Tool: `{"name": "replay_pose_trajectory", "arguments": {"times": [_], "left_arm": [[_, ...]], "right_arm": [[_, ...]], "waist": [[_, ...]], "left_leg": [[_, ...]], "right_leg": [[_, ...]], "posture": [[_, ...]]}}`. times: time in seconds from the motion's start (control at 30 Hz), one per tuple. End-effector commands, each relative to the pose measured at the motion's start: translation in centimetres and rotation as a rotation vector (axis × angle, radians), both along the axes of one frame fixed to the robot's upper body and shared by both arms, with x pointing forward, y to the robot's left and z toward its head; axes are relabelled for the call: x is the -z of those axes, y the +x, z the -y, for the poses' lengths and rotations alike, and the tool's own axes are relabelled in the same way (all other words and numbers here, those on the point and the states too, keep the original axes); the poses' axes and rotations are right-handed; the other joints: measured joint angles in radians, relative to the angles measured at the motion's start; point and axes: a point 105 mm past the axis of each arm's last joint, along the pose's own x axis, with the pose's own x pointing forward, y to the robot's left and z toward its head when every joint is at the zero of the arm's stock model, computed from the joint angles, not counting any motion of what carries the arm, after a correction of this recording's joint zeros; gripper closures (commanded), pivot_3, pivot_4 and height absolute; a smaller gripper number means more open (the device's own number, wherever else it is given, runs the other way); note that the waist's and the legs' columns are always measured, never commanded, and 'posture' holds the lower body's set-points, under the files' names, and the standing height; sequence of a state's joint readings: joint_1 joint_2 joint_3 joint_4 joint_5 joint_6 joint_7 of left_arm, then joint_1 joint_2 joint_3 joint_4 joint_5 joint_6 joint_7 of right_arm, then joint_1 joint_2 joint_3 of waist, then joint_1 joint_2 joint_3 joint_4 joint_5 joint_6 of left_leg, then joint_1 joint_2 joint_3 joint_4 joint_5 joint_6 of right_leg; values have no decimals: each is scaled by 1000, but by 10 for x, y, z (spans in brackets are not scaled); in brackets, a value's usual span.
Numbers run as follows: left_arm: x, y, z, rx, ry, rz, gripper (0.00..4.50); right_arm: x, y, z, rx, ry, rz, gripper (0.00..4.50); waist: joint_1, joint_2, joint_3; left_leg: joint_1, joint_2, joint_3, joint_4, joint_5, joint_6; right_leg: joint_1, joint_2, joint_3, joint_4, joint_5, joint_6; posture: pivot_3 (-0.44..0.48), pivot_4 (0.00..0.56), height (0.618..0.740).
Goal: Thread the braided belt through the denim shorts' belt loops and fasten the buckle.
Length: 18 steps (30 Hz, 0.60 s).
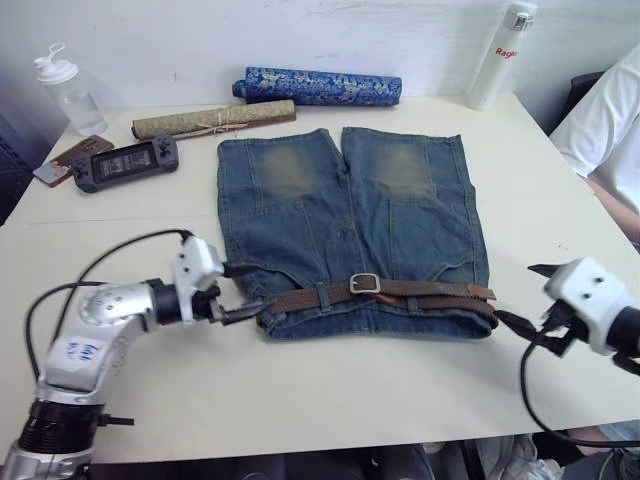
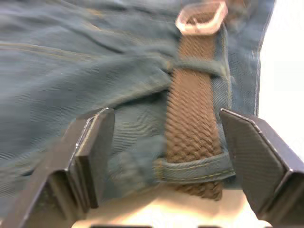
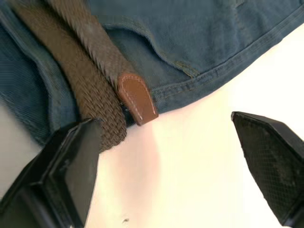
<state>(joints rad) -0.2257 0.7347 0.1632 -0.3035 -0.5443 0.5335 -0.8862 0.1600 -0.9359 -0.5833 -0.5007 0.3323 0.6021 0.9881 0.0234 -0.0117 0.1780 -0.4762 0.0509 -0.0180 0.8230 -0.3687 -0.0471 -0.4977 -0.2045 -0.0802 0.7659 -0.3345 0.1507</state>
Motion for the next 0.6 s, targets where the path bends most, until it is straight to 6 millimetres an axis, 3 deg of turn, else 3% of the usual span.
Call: {"name": "replay_pose_trajectory", "arguments": {"times": [0.03, 0.13, 0.2, 0.6], "left_arm": [[-41, -5, -2, -1, -109, 53, 881], [-57, -5, -4, -14, -174, 65, 881], [-57, -5, -4, -29, -177, 66, 881], [-49, -7, -7, -84, -164, 53, 881]], "right_arm": [[-46, -3, -13, -74, 242, 58, 26], [-71, 7, -28, -128, 467, 112, 26], [-72, 13, -38, -155, 535, 93, 26], [-58, 32, -39, -112, 481, 44, 26]], "waist": [[0, -1, 0], [-7, -1, 2], [-9, -2, 2], [-1, -2, 3]], "left_leg": [[0, 0, 0, 0, 0, 0], [0, 0, 0, 0, 0, 0], [1, 1, 0, -1, 0, 0], [-2, 0, 1, -1, -1, 2]], "right_leg": [[0, 0, 0, 0, 0, 0], [0, 0, 0, 0, 0, 0], [0, 1, 0, 0, 0, 0], [-1, 1, 0, -4, 2, 4]], "posture": [[0, 150, 645], [0, 150, 645], [0, 150, 645], [0, 150, 645]]}}
